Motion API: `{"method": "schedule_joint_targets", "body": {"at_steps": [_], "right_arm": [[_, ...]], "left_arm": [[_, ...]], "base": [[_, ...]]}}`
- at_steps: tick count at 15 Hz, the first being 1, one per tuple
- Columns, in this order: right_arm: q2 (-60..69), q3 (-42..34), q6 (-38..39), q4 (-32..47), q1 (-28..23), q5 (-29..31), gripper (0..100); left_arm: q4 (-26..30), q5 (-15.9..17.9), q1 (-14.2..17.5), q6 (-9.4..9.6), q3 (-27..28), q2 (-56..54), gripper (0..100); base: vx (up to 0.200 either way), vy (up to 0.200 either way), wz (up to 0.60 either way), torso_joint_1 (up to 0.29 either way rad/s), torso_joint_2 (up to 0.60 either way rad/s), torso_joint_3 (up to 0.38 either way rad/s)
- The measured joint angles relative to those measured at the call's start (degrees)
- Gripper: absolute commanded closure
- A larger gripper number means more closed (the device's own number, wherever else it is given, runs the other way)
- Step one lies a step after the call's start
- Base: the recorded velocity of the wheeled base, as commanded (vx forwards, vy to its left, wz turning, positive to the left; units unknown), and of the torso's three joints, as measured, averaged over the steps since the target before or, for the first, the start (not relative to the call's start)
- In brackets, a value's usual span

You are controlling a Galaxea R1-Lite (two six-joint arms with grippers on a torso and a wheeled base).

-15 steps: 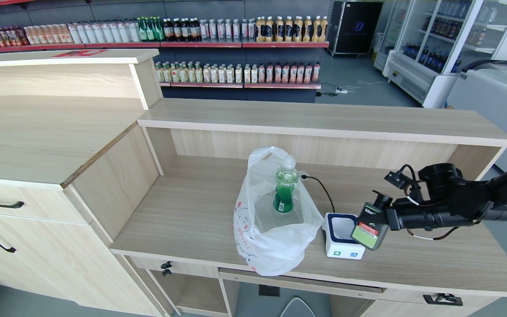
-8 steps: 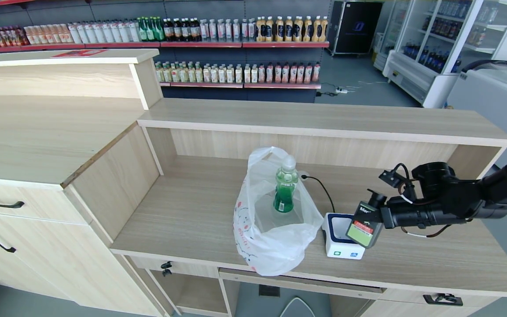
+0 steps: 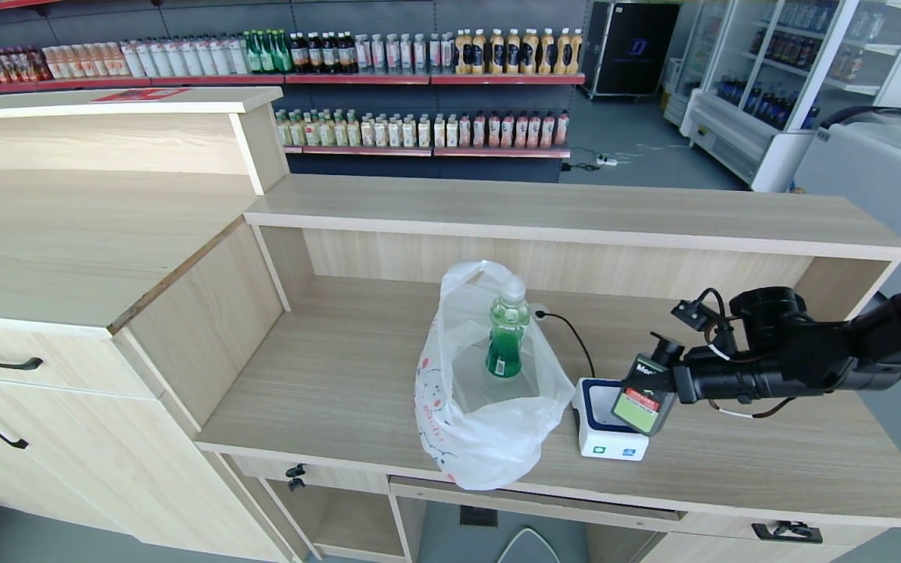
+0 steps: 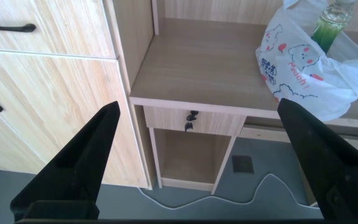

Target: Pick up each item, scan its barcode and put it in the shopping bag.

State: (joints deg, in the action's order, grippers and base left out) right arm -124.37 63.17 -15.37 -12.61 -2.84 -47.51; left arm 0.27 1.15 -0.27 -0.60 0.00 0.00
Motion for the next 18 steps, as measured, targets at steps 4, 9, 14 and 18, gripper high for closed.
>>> {"method": "schedule_joint_targets", "body": {"at_steps": [4, 9, 14, 18], "right_arm": [[2.0, -0.8, -0.1, -1.2, 0.0, 0.0, 100], [20.4, -15.2, -16.0, -6.1, -3.7, 6.4, 100], [39.4, -26.4, -22.0, -8.7, -6.3, 23.7, 100], [41.0, -27.5, -11.8, -18.7, 0.6, 28.9, 100]], "left_arm": [[0.0, 0.0, 0.0, 0.0, 0.0, 0.0, 0], [0.0, 0.0, 0.0, 0.0, 0.0, 0.0, 0], [0.0, 0.0, 0.0, 0.0, 0.0, 0.0, 0], [0.0, 0.0, 0.0, 0.0, 0.0, 0.0, 0]], "base": [[0.0, 0.0, 0.0, 0.0, 0.0, 0.0], [0.0, 0.0, 0.0, 0.0, 0.0, 0.0], [0.0, 0.0, 0.48, 0.003, 0.0, 0.005], [0.0, 0.0, 0.45, 0.002, 0.0, 0.004]]}}
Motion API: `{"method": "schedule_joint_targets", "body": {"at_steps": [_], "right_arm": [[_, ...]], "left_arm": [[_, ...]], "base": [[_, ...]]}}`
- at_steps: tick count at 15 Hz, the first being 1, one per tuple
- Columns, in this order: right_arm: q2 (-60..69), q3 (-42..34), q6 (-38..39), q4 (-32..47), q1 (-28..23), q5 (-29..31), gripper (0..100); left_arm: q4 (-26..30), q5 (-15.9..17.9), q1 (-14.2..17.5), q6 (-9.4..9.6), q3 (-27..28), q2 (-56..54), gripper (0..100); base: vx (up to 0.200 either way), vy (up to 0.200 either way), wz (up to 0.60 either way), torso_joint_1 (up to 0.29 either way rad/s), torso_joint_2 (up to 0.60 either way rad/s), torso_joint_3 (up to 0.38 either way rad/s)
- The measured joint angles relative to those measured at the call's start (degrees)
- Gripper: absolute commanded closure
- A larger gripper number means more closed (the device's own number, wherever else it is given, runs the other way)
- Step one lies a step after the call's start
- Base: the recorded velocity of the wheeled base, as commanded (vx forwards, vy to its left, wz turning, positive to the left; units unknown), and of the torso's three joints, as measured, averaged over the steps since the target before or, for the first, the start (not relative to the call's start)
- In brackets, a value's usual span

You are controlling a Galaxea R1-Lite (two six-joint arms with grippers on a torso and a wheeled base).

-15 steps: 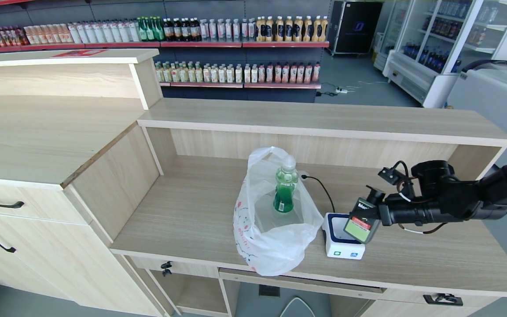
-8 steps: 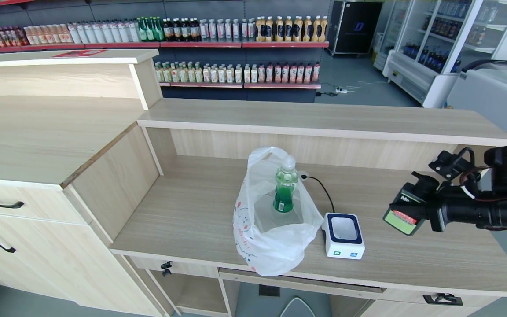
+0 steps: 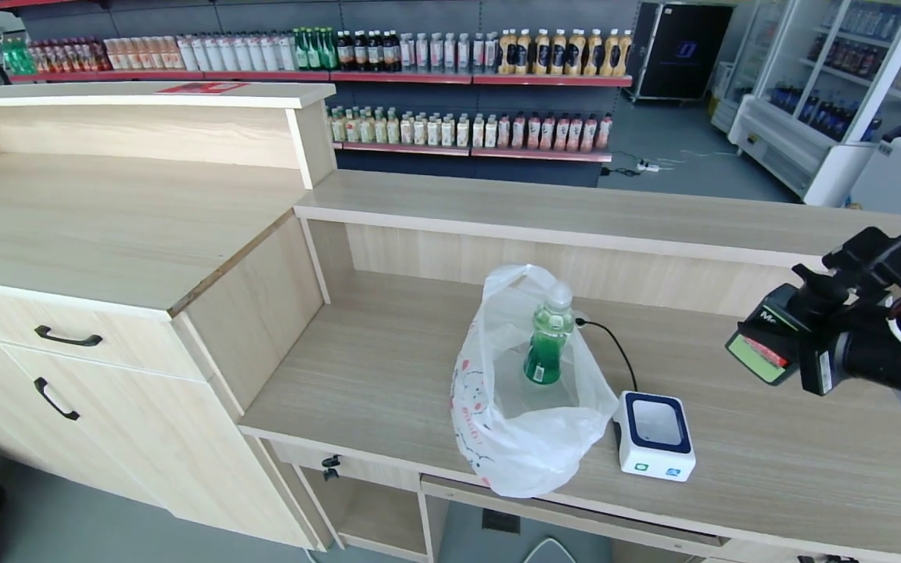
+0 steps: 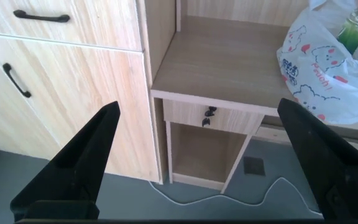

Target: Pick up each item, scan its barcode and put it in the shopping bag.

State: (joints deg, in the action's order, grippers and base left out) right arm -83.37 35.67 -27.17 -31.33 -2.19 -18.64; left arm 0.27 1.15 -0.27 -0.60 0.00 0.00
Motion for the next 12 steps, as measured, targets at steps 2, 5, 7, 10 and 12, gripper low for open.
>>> {"method": "schedule_joint_targets", "body": {"at_steps": [2, 5, 7, 10, 12], "right_arm": [[-2.4, 0.3, 4.3, -2.0, 2.4, -0.1, 100], [-8.9, 0.5, 8.0, -3.0, 3.8, -2.5, 100], [-13.7, 0.8, 8.4, -4.1, 3.8, -3.4, 100], [-20.9, 1.8, 8.3, -6.8, 4.4, -4.3, 100], [-26.2, 3.1, 7.0, -11.3, 4.3, -4.8, 100]], "left_arm": [[0.0, 0.0, 0.0, 0.0, 0.0, 0.0, 0], [0.0, 0.0, 0.0, 0.0, 0.0, 0.0, 0], [0.0, 0.0, 0.1, 0.02, 0.0, 0.0, 0], [0.0, 0.0, 0.0, 0.0, 0.0, 0.0, 0], [0.0, 0.0, 0.0, 0.0, 0.0, 0.0, 0]], "base": [[0.0, 0.0, 0.0, 0.0, 0.0, 0.0], [0.0, 0.0, 0.0, 0.0, 0.0, 0.0], [0.0, 0.0, 0.0, 0.0, 0.0, 0.0], [0.0, 0.0, 0.0, 0.0, 0.0, 0.0], [0.0, 0.0, 0.0, 0.0, 0.0, 0.0]]}}
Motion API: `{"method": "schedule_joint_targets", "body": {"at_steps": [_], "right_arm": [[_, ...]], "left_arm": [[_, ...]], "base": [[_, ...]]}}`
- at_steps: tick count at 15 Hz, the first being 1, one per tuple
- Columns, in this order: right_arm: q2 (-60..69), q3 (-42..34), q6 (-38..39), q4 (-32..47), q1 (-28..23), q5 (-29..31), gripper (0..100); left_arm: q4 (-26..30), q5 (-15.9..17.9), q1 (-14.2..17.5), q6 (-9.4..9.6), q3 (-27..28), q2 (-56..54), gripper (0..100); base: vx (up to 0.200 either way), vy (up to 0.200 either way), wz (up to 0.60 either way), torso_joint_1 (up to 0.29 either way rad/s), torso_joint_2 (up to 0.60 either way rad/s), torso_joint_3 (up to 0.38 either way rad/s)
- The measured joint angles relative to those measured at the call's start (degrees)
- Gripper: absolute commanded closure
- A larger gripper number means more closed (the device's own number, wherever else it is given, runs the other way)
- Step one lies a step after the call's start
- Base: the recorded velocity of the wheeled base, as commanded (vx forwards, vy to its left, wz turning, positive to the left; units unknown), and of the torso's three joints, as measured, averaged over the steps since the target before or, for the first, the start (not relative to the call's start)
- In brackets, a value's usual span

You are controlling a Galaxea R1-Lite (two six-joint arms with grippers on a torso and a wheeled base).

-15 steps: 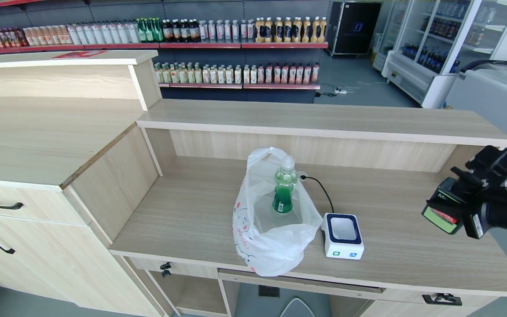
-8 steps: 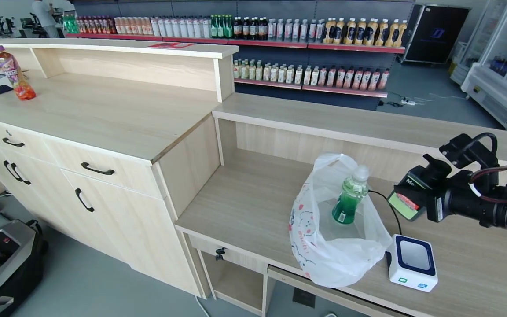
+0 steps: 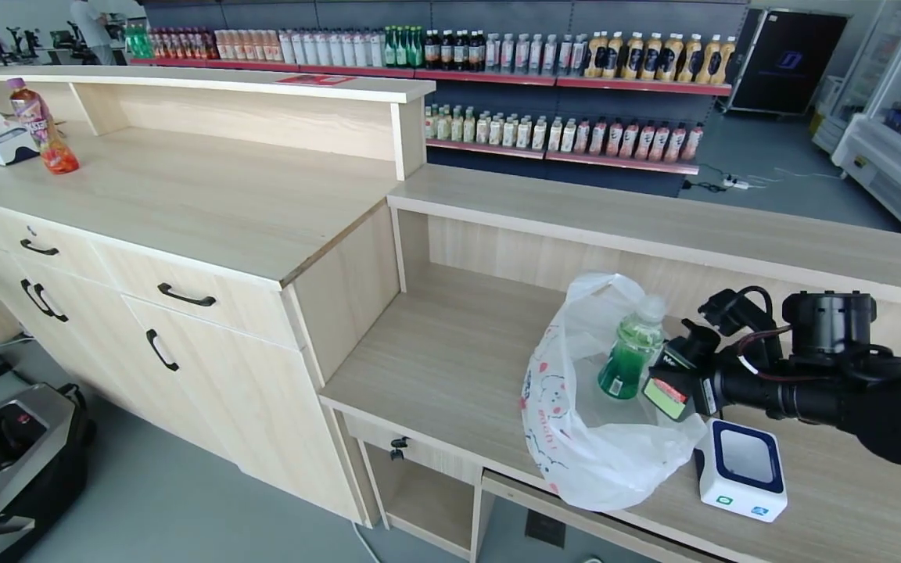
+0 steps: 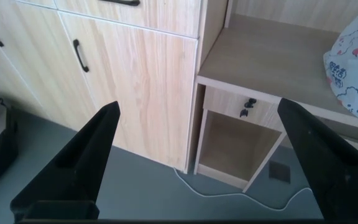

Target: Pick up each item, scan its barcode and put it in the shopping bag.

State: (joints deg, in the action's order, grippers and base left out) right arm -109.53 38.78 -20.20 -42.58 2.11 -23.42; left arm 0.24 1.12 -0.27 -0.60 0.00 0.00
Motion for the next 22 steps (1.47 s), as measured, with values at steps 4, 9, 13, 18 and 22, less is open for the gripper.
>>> {"method": "schedule_joint_targets", "body": {"at_steps": [4, 9, 13, 18, 22], "right_arm": [[-8.7, 1.0, -6.3, -3.6, 0.1, -1.2, 100], [-15.5, 2.5, -8.2, -8.3, 1.4, -1.6, 100], [-19.5, 4.5, -9.6, -10.1, 1.8, -1.8, 100], [-22.8, 5.5, -9.6, -11.0, 2.2, -2.9, 100], [-24.1, 6.5, -9.7, -11.1, 2.3, -3.6, 100]], "left_arm": [[0.0, 0.0, 0.0, 0.02, 0.0, 0.0, 0], [0.0, 0.0, 0.0, 0.0, 0.0, 0.0, 0], [0.0, 0.0, 0.0, 0.02, 0.0, 0.0, 0], [0.0, 0.0, 0.0, 0.0, 0.0, 0.0, 0], [0.0, 0.0, 0.0, 0.0, 0.0, 0.0, 0]], "base": [[0.0, 0.0, 0.0, 0.0, 0.0, 0.0], [0.0, 0.0, 0.0, 0.0, 0.0, 0.0], [0.0, 0.0, 0.0, 0.0, 0.0, 0.0], [0.0, 0.0, 0.0, 0.0, 0.0, 0.0], [0.0, 0.0, 0.0, 0.0, 0.0, 0.0]]}}
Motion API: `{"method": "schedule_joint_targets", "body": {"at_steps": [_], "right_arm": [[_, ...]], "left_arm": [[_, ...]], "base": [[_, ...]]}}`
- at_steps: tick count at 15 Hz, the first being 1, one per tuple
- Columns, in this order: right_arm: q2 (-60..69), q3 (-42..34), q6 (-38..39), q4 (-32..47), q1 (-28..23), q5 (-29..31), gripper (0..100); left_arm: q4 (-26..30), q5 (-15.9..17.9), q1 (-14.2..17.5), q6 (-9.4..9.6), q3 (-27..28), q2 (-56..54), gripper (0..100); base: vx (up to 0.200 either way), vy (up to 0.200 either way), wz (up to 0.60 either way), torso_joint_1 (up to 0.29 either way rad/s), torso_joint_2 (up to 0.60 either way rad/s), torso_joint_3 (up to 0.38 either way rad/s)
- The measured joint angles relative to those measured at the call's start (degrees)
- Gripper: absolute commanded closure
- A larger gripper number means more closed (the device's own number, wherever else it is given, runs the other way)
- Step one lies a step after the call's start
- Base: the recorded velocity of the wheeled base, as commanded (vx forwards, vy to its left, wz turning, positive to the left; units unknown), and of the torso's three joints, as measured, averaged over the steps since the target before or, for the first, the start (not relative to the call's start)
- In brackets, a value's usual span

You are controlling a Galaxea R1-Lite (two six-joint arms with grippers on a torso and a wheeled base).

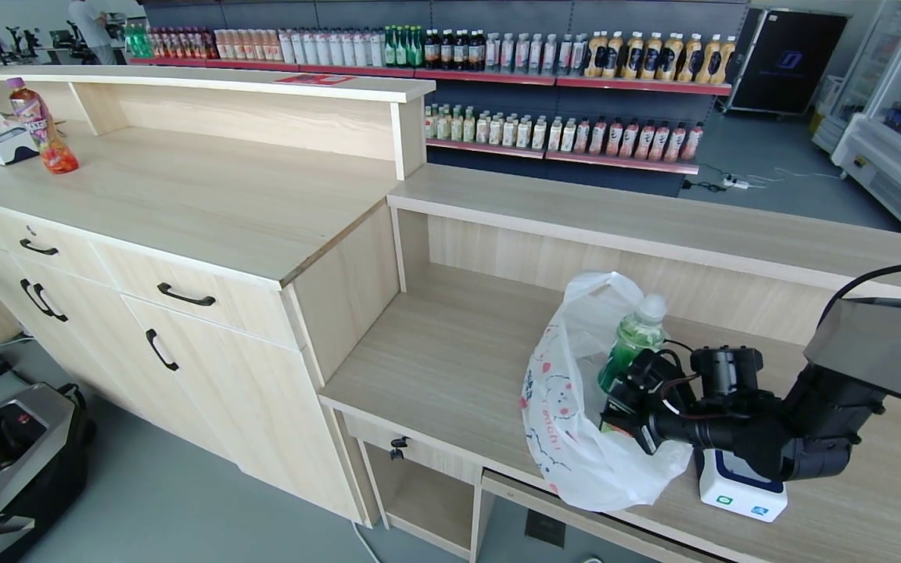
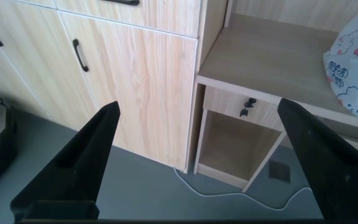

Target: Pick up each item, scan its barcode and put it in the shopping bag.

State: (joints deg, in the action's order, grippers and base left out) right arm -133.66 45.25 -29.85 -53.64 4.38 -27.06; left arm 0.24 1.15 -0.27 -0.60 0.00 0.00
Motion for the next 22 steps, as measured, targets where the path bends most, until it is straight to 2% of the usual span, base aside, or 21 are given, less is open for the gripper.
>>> {"method": "schedule_joint_targets", "body": {"at_steps": [1, 2, 7, 10, 19, 22], "right_arm": [[-0.1, 0.1, 0.0, 0.0, 0.0, -0.2, 100], [-0.3, 0.1, 0.0, 0.0, 0.0, -0.4, 0], [0.3, 0.0, 0.3, 0.3, 0.0, -0.8, 0], [5.4, -0.2, 2.0, 1.2, 0.0, -1.1, 0], [30.6, -2.2, 3.5, 1.9, -2.0, -0.7, 0], [43.8, -6.3, 3.4, 7.1, -4.5, 1.7, 0]], "left_arm": [[0.0, 0.0, 0.0, 0.0, 0.0, 0.0, 0], [0.0, 0.0, 0.0, 0.0, 0.0, 0.0, 0], [0.0, 0.0, 0.0, 0.0, 0.0, 0.0, 0], [0.0, 0.0, 0.0, 0.02, 0.0, 0.0, 0], [0.0, 0.0, 0.0, 0.0, 0.0, 0.0, 0], [0.0, 0.0, 0.0, 0.0, 0.0, 0.0, 0]], "base": [[0.0, 0.0, 0.0, 0.0, 0.0, 0.0], [0.0, 0.0, 0.0, 0.0, 0.0, 0.0], [0.0, 0.0, 0.0, 0.0, 0.0, 0.0], [0.0, 0.0, 0.0, 0.0, 0.0, 0.0], [0.0, 0.0, 0.0, 0.0, 0.0, 0.0], [0.0, 0.0, -0.6, 0.004, 0.0, 0.002]]}}
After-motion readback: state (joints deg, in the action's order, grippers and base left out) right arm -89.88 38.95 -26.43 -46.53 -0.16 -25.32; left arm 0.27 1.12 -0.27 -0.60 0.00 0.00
